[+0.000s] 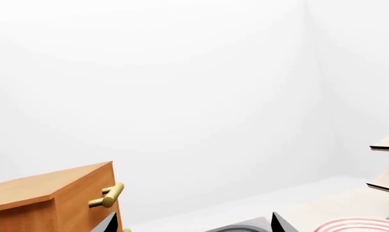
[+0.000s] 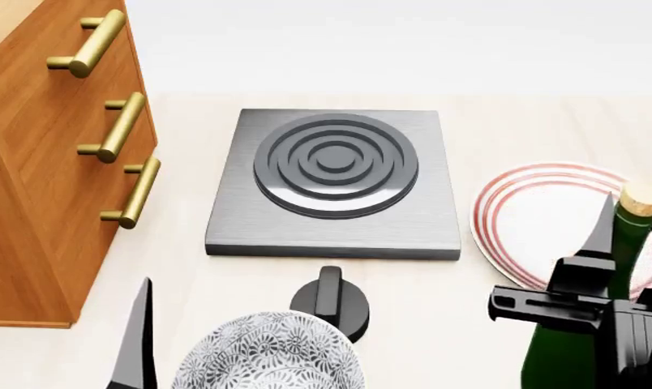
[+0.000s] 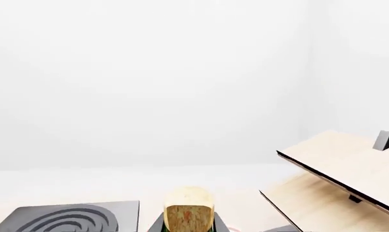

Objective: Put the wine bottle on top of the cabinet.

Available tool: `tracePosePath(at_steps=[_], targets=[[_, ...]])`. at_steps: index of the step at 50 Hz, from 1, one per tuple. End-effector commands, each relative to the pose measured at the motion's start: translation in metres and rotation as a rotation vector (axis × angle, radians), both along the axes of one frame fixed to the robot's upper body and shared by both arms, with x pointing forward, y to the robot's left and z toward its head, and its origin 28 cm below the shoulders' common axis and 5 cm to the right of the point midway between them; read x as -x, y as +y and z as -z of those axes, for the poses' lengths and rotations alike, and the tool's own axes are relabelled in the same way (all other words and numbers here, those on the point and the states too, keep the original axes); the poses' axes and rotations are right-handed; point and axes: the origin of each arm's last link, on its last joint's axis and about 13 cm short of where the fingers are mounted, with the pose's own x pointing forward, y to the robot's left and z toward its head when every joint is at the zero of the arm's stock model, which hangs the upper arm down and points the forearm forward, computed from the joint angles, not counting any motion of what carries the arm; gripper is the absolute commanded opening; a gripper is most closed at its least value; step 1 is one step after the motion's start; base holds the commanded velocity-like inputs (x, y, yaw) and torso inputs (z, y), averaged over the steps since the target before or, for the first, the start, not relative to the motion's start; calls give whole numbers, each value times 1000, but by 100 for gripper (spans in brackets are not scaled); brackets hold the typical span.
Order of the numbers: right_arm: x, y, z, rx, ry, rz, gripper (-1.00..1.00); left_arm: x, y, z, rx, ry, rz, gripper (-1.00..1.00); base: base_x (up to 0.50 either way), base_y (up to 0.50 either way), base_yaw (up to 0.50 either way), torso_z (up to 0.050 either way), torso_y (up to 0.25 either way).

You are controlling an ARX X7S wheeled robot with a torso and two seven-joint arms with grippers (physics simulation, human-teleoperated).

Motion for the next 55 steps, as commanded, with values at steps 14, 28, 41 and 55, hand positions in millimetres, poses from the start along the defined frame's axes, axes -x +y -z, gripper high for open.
tracePosePath(at_steps=[14, 28, 41, 55], targets=[[1, 10, -51, 52, -134, -73, -100, -1, 0, -2, 15, -15, 6, 100, 0, 0, 0, 0, 1], [-3, 25, -70, 57, -142, -217, -100, 0, -6, 0, 3, 14, 36, 100, 0, 0, 0, 0, 0], [-9, 36, -74, 47, -157, -262, -100, 4, -18, 5, -24, 79, 89, 100, 0, 0, 0, 0, 1], [-14, 44, -73, 54, -151, -291, -100, -17, -33, 13, -92, 260, 228, 100, 0, 0, 0, 0, 1]])
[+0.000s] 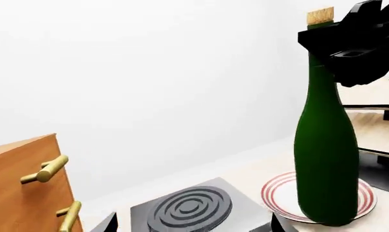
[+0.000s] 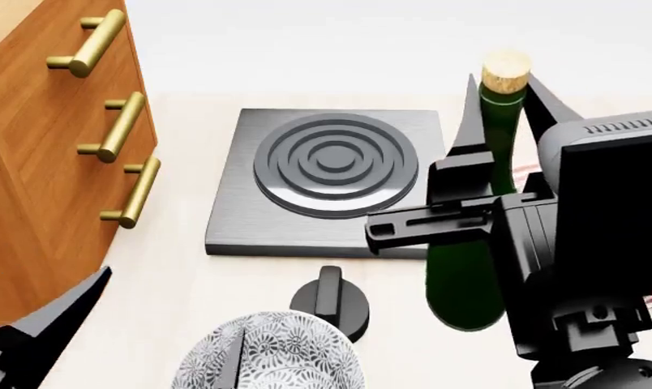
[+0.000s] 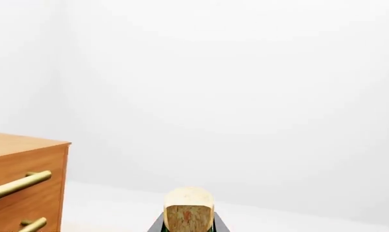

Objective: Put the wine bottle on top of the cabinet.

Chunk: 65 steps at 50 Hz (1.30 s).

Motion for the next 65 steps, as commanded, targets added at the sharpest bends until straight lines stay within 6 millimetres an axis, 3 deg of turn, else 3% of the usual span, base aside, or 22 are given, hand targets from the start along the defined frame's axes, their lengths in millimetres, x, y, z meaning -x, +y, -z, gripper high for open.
tracePosePath(at_steps=[1, 13, 23, 35, 65], targets=[[-4, 4, -6, -22, -45, 2, -100, -17, -12, 5, -37, 129, 107, 100, 0, 0, 0, 0, 0], [-6, 13, -16, -10, -65, -38, -100, -42, -23, 11, -2, 196, 199, 100, 0, 0, 0, 0, 1], [-6, 18, -21, -9, -74, -58, -100, -62, -44, 25, 46, 221, 289, 100, 0, 0, 0, 0, 0], [-5, 19, -26, -14, -86, -68, -100, -73, -57, 30, 38, 222, 335, 100, 0, 0, 0, 0, 1], [-4, 21, -21, -25, -84, -80, -100, -101, -74, 6, 184, 91, 340, 100, 0, 0, 0, 1, 1]])
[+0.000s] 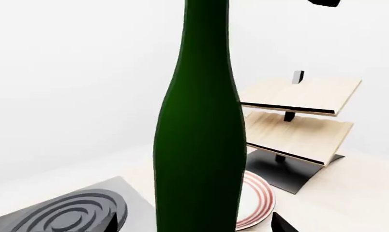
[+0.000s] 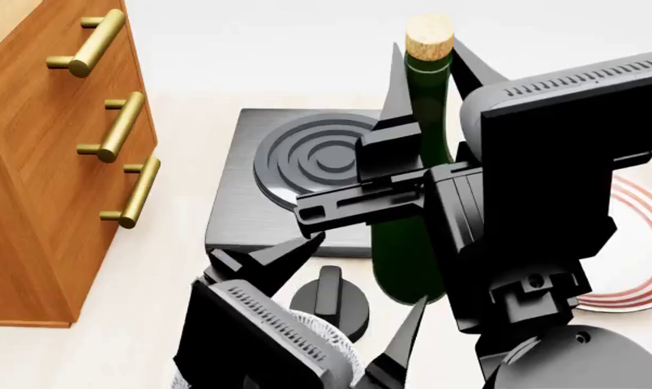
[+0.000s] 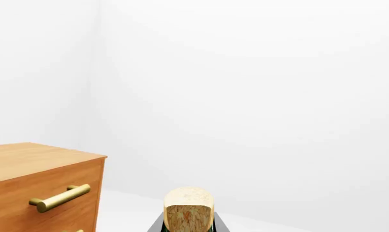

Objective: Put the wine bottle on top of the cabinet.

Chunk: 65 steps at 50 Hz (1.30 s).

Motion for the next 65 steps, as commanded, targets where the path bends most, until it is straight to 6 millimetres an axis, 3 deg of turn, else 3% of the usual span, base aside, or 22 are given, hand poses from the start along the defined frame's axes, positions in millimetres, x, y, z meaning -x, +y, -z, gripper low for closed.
tracePosePath(at_steps=[1, 27, 41, 53, 54, 65], targets=[[1, -3, -5, -41, -47, 25, -100, -14, -6, -10, 117, -46, -6, 100, 0, 0, 0, 0, 0], [2, -5, -6, -49, -51, 23, -100, -32, -34, -7, 151, -42, 54, 100, 0, 0, 0, 0, 1], [4, -7, -9, -49, -56, 25, -100, -46, -41, 0, 143, -16, 52, 100, 0, 0, 0, 0, 1], [4, -8, -6, -48, -51, 30, -100, -45, -42, 4, 140, -9, 48, 100, 0, 0, 0, 0, 0], [4, -8, -6, -49, -49, 32, -100, -44, -42, 3, 150, -11, 47, -100, 0, 0, 0, 0, 0], [4, -7, -4, -50, -45, 32, -100, -44, -41, 3, 148, -17, 43, -100, 0, 0, 0, 1, 1]])
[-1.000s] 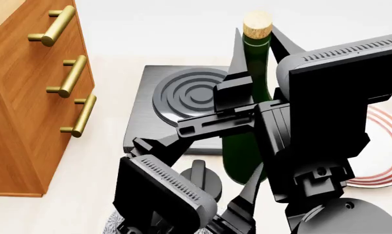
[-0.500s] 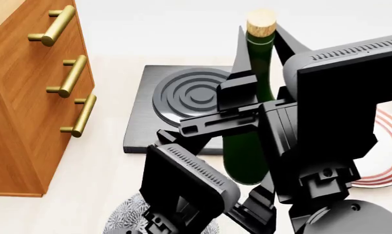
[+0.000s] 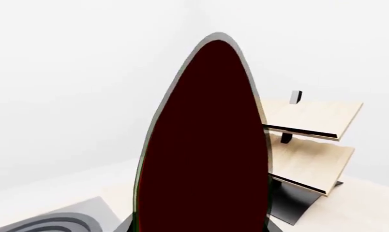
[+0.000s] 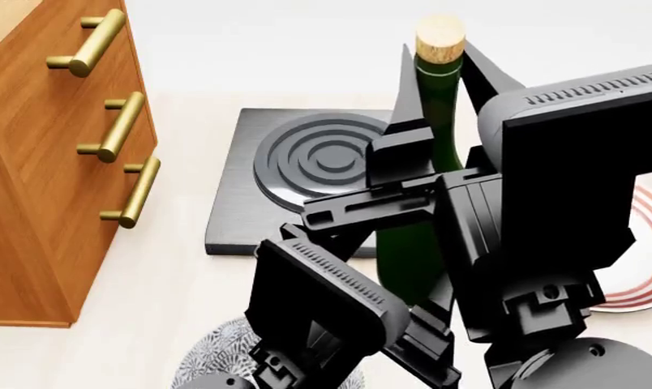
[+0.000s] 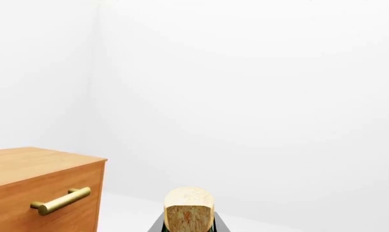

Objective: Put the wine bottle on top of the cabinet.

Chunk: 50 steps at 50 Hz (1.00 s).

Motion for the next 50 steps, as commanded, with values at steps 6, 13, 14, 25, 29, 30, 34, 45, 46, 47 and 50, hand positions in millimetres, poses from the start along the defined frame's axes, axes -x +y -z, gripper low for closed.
tracePosePath(at_steps=[6, 13, 14, 25, 29, 30, 34, 45, 46, 47, 50], targets=[[-2, -4, 0, -34, -26, 49, 100, -2, -3, -6, 66, 2, 17, -100, 0, 0, 0, 0, 2], [0, -3, 1, -39, -27, 46, 100, -2, -3, -5, 68, 2, 13, -100, 0, 0, 0, 0, 0], [1, -3, 1, -40, -28, 44, 100, -2, -3, -5, 67, 1, 13, -100, 0, 0, 0, 0, 0], [26, -6, 4, -79, -59, 43, 100, -6, 2, -3, 59, 6, -9, -100, 0, 0, 0, 0, 1], [38, -9, 3, -98, -77, 53, 100, -8, 6, -2, 57, 7, -24, -100, 0, 0, 0, 3, 0], [43, -9, 3, -107, -83, 50, 100, -9, 8, -2, 57, 8, -32, -100, 0, 0, 0, 0, 0], [55, -10, 2, -110, -102, 55, 100, -12, 15, -2, 49, 8, -55, -100, 0, 0, 0, 0, 0], [69, -14, 20, -154, -86, 83, 100, -18, 42, -8, 31, -11, -143, -100, 0, 0, 0, 0, 1], [70, -14, 24, -159, -79, 82, 100, -18, 44, -11, 26, -14, -153, -100, 0, 0, 0, 0, 0], [70, -13, 27, -162, -73, 82, 100, -18, 45, -12, 17, -17, -152, -100, 0, 0, 0, 0, 0], [71, -10, 44, -176, -27, 81, 100, -19, 50, -18, -2, -34, -176, -100, 0, 0, 0, 0, 3]])
